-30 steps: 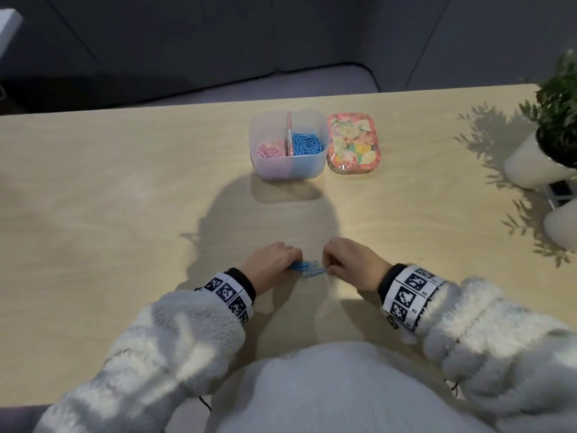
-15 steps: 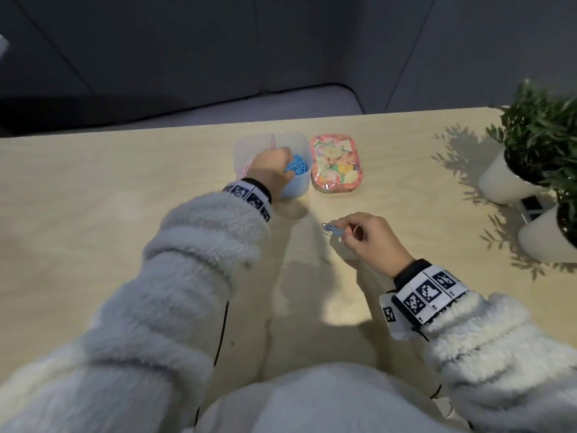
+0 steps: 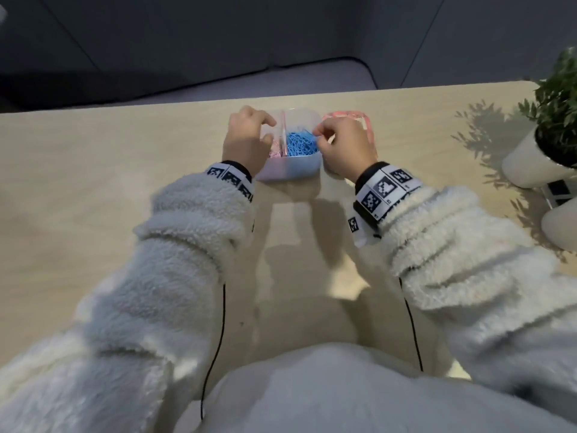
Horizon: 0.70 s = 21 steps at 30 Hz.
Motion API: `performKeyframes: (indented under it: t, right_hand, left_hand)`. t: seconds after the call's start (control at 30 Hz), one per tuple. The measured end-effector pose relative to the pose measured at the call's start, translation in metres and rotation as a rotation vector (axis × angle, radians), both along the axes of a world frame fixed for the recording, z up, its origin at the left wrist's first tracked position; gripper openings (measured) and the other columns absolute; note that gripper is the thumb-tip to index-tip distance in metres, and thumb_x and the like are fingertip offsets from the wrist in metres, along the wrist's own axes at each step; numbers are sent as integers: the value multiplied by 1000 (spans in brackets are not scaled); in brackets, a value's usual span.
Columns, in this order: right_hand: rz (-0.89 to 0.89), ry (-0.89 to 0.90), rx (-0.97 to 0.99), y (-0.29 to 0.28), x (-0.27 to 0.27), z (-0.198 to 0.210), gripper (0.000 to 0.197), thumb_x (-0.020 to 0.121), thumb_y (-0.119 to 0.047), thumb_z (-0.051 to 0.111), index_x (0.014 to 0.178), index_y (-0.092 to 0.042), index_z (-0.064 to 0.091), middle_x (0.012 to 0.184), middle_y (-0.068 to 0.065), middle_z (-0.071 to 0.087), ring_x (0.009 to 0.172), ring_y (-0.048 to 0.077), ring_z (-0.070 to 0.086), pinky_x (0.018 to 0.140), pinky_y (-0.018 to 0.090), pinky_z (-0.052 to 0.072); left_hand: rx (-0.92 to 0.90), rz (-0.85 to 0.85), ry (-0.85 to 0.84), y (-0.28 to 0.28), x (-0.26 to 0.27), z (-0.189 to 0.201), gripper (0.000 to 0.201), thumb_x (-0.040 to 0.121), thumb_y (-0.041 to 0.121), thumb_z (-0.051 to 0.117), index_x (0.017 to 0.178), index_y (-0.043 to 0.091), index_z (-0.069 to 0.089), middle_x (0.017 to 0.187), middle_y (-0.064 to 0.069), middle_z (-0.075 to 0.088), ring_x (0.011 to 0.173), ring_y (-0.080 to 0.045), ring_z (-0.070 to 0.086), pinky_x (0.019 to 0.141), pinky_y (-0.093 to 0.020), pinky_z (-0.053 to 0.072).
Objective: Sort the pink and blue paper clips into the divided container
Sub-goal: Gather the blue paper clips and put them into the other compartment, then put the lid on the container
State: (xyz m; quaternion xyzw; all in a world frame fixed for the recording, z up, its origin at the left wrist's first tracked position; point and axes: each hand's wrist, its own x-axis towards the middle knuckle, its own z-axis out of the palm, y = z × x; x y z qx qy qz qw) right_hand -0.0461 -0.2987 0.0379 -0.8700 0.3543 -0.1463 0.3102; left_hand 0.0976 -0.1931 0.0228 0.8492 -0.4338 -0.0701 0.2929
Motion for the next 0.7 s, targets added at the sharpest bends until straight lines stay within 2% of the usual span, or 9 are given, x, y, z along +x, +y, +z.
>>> performKeyframes:
  t: [0.07,0.13,0.2,0.3,0.37,0.43,0.5,0.63,0.7]
  right_hand:
    - [38,-14,60,-3,9,-1,24,89,-10,49,101,-7,69,103,8,70,96,21,62,89,22,41]
    - [-18,-34,41,-11,6,-6,26,89,-8,45,101,-6,69,108,9,69,103,22,61,87,17,37]
    - [-171,-10,-4,-24,-6,-15,29,89,-9,42,106,-8,66,115,11,65,109,27,58,92,26,41]
    - [-352,253,-65,-39,-28,-35,37,92,-27,45,118,-3,54,125,18,53,117,34,47,93,40,41]
    - [-405,432,-19,-41,-38,-50,60,87,-49,49,122,-1,47,128,18,45,121,35,40,98,46,37]
    - [-448,472,31,-44,-41,-65,77,79,-63,51,123,-1,45,129,18,43,123,36,38,99,48,35]
    - [-478,429,54,-48,-41,-75,77,76,-64,55,120,-1,49,129,18,44,123,36,37,99,48,34]
    - [-517,280,135,-52,-41,-79,56,78,-51,63,104,-2,59,123,16,51,120,36,40,98,45,33]
    - [-537,146,228,-52,-45,-77,46,78,-42,67,106,-7,56,117,14,57,115,33,47,94,42,38]
  left_hand:
    - [-16,49,-56,16,7,-10,35,85,7,51,120,5,55,125,-17,51,116,-32,46,97,-31,34]
    - [-16,42,35,25,13,-20,43,89,7,46,131,0,45,137,-19,46,128,-31,42,107,-33,31]
    - [3,37,221,27,15,-28,49,93,12,41,140,0,33,146,-17,38,134,-30,38,112,-36,32]
    - [-28,73,472,26,11,-29,48,90,24,33,136,12,37,134,-13,52,120,-32,52,97,-53,46]
    - [-58,78,519,27,9,-26,44,88,26,29,129,16,42,123,-13,57,110,-33,57,90,-56,50]
    - [-65,75,548,28,8,-27,43,89,26,29,129,18,41,122,-12,57,110,-33,56,90,-55,50]
    - [-70,99,578,30,7,-29,46,89,29,30,134,21,38,127,-11,56,114,-32,54,89,-53,51]
    - [-98,169,719,35,2,-27,48,97,21,33,145,24,26,140,-6,46,121,-27,47,77,-37,54]
    - [-118,168,765,38,0,-27,49,98,20,33,146,24,25,143,-5,43,124,-26,45,78,-35,52]
